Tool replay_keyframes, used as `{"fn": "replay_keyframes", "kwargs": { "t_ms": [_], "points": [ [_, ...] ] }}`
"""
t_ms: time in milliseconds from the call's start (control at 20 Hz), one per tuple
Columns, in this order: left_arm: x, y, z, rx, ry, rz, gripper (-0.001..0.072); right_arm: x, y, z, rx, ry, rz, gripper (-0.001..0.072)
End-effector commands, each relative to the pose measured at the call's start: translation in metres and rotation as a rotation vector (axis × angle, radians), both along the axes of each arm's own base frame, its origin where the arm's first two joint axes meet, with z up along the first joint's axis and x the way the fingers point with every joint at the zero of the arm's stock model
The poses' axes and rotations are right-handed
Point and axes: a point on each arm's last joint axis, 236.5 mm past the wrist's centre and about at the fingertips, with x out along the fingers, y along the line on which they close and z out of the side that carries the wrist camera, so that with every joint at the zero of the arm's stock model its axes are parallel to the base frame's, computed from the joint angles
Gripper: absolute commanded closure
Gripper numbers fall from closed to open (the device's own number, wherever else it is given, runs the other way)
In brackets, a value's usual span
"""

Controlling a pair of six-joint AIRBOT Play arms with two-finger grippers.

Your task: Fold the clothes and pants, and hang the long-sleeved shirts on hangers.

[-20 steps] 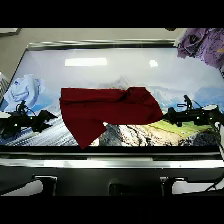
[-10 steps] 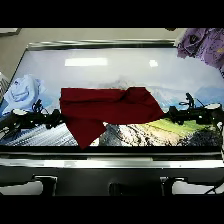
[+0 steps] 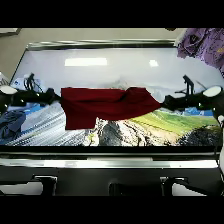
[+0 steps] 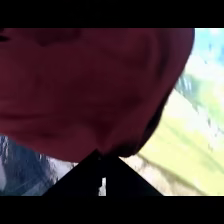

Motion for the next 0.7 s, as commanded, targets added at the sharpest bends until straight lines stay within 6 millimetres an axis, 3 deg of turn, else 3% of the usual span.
{"fn": "replay_keyframes", "kwargs": {
  "t_ms": [0,100,150,200,300,400,450,550,650],
  "points": [
    [0.027,0.032,0.108,0.265,-0.196,-0.005,0.0697,0.052,0.005,0.110,-0.234,-0.268,-0.023,0.0683],
    [0.036,0.057,0.200,0.409,-0.380,0.094,0.0697,0.067,0.009,0.199,-0.312,-0.463,-0.047,0.0683],
    [0.031,0.065,0.249,0.458,-0.483,0.138,0.0696,0.065,0.008,0.241,-0.336,-0.544,-0.068,0.0683],
    [0.020,0.068,0.297,0.490,-0.589,0.168,0.0697,0.056,0.008,0.285,-0.352,-0.622,-0.084,0.0683],
    [-0.016,0.073,0.369,0.546,-0.755,0.237,0.0696,0.021,0.008,0.358,-0.352,-0.770,-0.105,0.0683],
    [-0.066,0.075,0.412,0.574,-0.843,0.305,0.0696,-0.029,0.002,0.407,-0.362,-0.883,-0.138,0.0683],
    [-0.091,0.076,0.424,0.589,-0.866,0.330,0.0696,-0.056,-0.001,0.423,-0.368,-0.918,-0.148,0.0683],
    [-0.145,0.078,0.440,0.604,-0.893,0.389,0.0696,-0.112,-0.007,0.447,-0.367,-0.962,-0.183,0.0683],
    [-0.189,0.079,0.450,0.605,-0.903,0.443,0.0696,-0.154,-0.013,0.461,-0.354,-0.990,-0.223,0.0683]
  ]
}}
